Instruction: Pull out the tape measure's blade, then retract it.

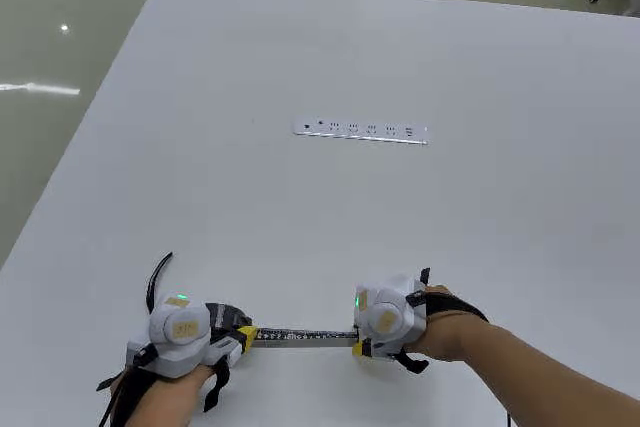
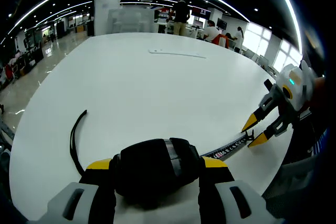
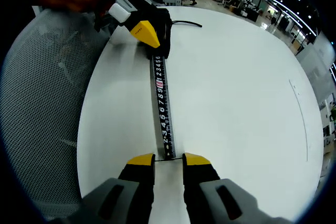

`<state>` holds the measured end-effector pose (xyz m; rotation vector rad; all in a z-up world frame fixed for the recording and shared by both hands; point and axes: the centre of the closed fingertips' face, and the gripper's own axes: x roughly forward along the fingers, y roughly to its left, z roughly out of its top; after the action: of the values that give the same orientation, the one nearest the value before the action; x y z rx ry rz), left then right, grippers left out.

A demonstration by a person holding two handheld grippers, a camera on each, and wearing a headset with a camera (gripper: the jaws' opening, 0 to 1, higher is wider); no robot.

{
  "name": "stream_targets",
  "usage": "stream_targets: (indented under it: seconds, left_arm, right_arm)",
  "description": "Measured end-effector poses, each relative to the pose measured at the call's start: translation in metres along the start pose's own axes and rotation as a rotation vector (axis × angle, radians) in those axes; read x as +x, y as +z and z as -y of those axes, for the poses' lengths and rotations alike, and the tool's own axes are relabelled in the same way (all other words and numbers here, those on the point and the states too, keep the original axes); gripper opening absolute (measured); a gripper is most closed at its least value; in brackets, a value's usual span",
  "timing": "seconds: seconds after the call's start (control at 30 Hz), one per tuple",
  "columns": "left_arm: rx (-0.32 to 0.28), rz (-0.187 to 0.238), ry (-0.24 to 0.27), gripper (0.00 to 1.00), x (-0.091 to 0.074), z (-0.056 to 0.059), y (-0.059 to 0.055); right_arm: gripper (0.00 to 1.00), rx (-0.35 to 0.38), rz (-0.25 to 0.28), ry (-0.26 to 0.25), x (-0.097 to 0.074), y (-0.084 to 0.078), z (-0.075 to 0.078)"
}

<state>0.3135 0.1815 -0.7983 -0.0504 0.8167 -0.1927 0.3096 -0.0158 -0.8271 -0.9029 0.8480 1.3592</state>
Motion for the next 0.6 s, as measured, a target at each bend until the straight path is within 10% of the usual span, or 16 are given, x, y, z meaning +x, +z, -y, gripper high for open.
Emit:
stream_targets:
  seconds: [0.6]
  left_arm:
    - [-0.006, -0.002, -0.005, 0.60, 0.000, 0.000, 0.000]
  right_arm:
    - [0.19, -0.036, 0.039, -0.011, 0.010, 0.023, -0.001]
